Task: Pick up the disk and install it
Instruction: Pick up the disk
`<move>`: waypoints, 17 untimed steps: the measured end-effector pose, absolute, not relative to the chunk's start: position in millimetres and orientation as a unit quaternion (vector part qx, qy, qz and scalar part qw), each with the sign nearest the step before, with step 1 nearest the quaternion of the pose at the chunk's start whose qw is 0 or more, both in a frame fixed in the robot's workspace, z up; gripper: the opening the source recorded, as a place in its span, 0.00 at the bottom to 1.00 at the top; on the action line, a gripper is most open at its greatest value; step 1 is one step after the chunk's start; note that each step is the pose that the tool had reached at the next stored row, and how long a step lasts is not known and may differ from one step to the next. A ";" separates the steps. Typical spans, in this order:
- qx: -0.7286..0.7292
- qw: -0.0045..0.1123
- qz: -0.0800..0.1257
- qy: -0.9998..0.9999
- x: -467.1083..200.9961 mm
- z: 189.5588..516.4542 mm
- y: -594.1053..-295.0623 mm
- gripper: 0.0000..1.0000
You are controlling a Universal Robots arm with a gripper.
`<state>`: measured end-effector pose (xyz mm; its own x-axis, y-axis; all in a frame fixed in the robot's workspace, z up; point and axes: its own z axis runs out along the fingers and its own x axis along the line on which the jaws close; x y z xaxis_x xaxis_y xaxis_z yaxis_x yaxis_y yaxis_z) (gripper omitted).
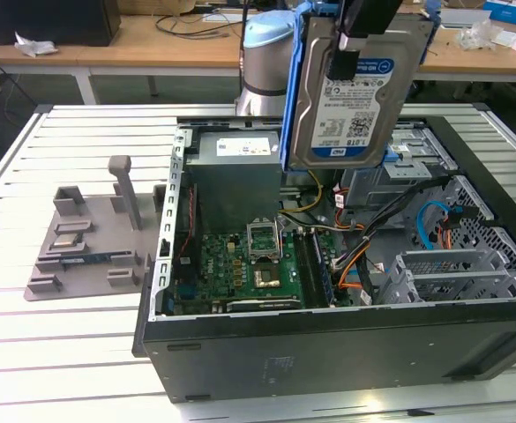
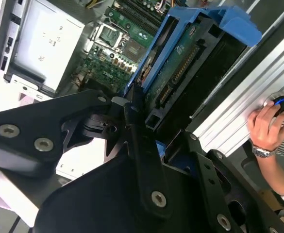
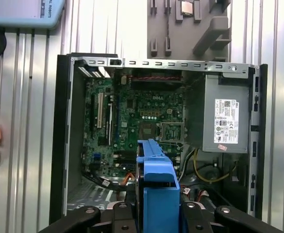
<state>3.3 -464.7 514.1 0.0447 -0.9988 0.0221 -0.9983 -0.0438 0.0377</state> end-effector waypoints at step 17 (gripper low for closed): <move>0.722 0.021 -0.005 -0.691 13.5 511.6 -508.5 0.37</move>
